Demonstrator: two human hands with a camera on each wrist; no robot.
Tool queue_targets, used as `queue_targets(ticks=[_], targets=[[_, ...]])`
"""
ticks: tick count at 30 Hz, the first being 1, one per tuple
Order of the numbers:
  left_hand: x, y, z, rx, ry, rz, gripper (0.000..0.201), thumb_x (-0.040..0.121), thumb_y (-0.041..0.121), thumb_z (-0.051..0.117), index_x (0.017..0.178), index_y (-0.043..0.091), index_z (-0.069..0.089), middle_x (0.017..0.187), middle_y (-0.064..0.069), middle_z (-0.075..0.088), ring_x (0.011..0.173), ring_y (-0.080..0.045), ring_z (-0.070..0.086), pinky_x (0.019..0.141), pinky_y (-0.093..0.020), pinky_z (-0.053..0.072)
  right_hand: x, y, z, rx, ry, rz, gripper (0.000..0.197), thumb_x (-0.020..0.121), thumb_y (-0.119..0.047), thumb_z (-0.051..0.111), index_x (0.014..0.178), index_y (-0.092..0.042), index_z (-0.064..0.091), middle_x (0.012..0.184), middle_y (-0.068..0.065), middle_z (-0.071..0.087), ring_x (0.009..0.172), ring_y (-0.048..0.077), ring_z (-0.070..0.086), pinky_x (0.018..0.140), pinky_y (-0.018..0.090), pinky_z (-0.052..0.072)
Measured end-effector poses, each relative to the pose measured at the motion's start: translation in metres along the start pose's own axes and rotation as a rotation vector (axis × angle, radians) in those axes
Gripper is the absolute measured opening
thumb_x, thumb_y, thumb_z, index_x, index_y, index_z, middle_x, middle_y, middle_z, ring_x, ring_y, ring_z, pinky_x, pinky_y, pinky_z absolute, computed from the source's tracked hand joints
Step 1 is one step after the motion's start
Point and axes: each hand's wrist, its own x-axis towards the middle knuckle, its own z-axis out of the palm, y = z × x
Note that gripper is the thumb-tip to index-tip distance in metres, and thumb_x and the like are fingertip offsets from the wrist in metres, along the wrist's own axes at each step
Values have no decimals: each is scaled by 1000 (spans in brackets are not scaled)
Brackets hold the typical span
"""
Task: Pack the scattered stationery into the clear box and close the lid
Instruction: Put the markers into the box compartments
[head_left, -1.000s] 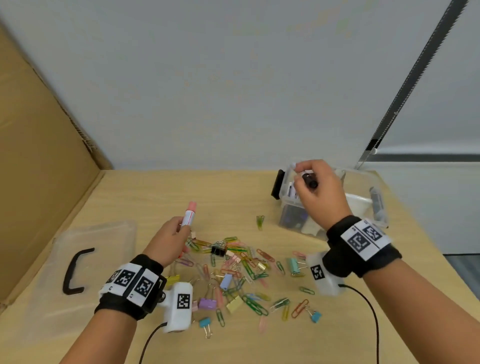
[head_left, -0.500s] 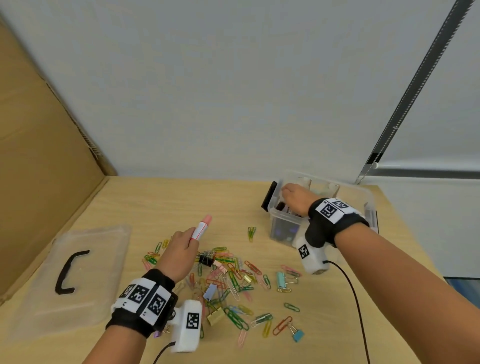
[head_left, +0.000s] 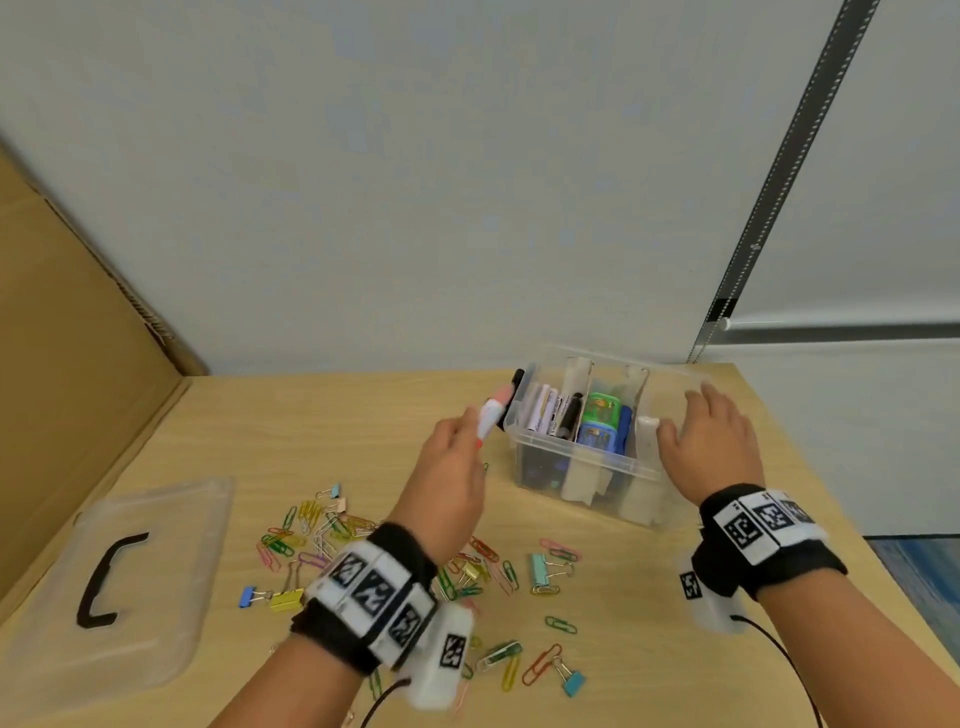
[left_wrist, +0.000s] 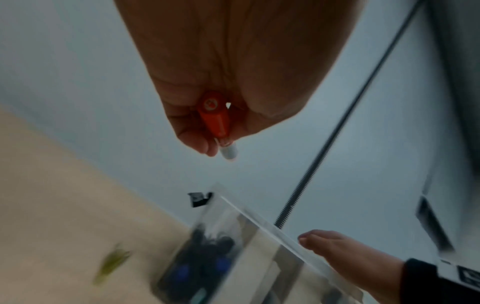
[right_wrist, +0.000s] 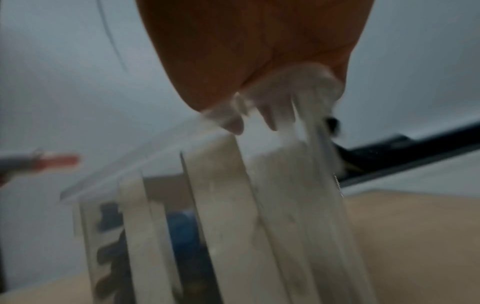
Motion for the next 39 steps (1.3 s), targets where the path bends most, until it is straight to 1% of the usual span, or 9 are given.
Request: queue_targets(ticks=[3,6,13,19,22,26,32,35,39], targets=[[36,33,22,155,-48,45,67,94,3,41,151,18,10,144,-6,31,123,-18,40,105,-28,39,-4,4,8,113,-75,43,56,96,-29,33,145,-2,29,159,10,12,146,28,11,118,42,18],[70,50,44,318,-115,36,69,91,-1,42,150,14,10,153,-12,21,137,-27,32,111,-38,36,-5,3,8,132,-77,46,56,96,-27,31,146,-3,27,160,8,9,147,27,9,118,40,17],[131,40,73,403,-435,-110,54,91,3,40,143,11,33,144,-15,39,130,-31,42,106,-43,40,-8,2,6,124,-87,41,58,96,-33,33,146,-6,27,161,7,6,147,26,7,118,39,15],[142,34,87,405,-457,-127,48,88,0,39,135,9,39,134,-17,45,113,-37,53,88,-42,47,-10,1,5,142,-89,50,57,95,-33,32,146,-7,28,161,6,6,147,25,6,117,39,17],[134,38,81,290,-390,-107,38,91,2,38,128,6,47,126,-18,54,115,-37,54,92,-41,45,-10,2,5,142,-89,49,57,95,-33,31,145,-6,29,161,5,6,147,25,6,116,38,18],[102,39,50,92,-158,21,44,100,19,35,144,12,36,147,-9,41,135,-23,39,111,-32,29,-8,3,6,143,-80,46,55,96,-32,30,145,-7,29,161,4,5,148,24,5,116,39,20],[25,-11,-1,119,66,79,38,97,28,42,134,21,48,133,5,51,123,-10,45,105,-29,37,-10,1,4,123,-45,24,57,92,-31,30,144,-8,31,159,12,12,146,33,10,118,49,18],[-7,-39,-3,207,-51,-1,29,97,31,43,123,24,55,119,8,55,109,-8,52,94,-26,44,-30,-18,-8,36,169,-219,52,90,-23,45,140,-13,37,157,13,18,145,36,14,118,50,15],[-28,-61,15,320,-322,-109,31,94,35,47,124,26,52,116,6,55,101,-11,57,87,-30,50,-85,-55,-3,247,145,-754,25,89,-21,50,113,-18,58,123,2,55,112,17,52,96,35,49]])
